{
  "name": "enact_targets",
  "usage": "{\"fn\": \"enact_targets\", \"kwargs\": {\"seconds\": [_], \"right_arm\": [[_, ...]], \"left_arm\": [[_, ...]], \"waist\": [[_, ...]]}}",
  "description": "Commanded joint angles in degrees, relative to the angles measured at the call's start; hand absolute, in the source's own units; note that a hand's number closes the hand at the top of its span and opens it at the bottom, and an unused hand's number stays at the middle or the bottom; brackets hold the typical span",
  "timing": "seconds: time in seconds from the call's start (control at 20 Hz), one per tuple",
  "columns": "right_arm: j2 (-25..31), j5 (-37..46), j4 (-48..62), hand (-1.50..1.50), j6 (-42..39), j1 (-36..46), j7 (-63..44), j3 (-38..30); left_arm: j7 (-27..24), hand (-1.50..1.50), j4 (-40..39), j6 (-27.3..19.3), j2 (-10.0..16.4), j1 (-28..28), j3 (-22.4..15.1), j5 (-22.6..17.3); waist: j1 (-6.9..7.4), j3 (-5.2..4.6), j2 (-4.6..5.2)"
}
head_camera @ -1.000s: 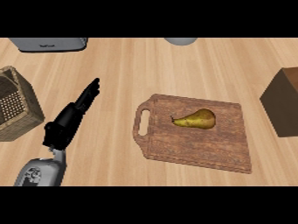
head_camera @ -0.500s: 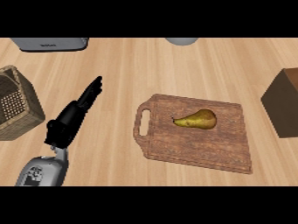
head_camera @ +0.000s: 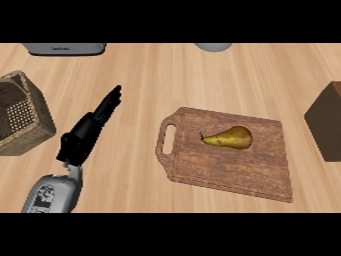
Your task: Pick the lemon from the cutting board and place it in the cardboard box
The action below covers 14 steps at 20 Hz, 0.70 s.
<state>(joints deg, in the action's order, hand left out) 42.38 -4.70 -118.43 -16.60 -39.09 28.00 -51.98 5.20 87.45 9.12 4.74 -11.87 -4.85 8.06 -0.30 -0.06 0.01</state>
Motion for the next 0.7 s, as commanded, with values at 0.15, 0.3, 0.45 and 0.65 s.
{"fn": "enact_targets", "kwargs": {"seconds": [0.15,0.3,0.45,0.65], "right_arm": [[6.4,-1.3,5.1,1.5,-4.6,13.0,-11.4,1.7],[8.5,1.9,9.8,1.5,-2.9,19.5,-13.2,7.8],[8.4,1.0,9.2,1.5,-4.0,24.1,-18.8,8.4],[9.0,7.3,13.0,1.5,0.3,32.9,-22.3,16.4]], "left_arm": [[0.6,0.0,1.1,0.8,0.5,-0.3,0.7,0.0],[1.7,0.0,1.0,-0.2,-1.7,-1.0,-2.0,1.8],[-3.8,0.0,0.0,3.8,2.3,2.1,2.2,-1.8],[-2.6,0.0,-2.6,1.2,-0.1,-0.6,0.7,1.1]], "waist": [[0.61,0.05,0.07],[0.97,0.07,0.17],[0.67,0.04,0.09],[0.87,0.05,0.16]]}}
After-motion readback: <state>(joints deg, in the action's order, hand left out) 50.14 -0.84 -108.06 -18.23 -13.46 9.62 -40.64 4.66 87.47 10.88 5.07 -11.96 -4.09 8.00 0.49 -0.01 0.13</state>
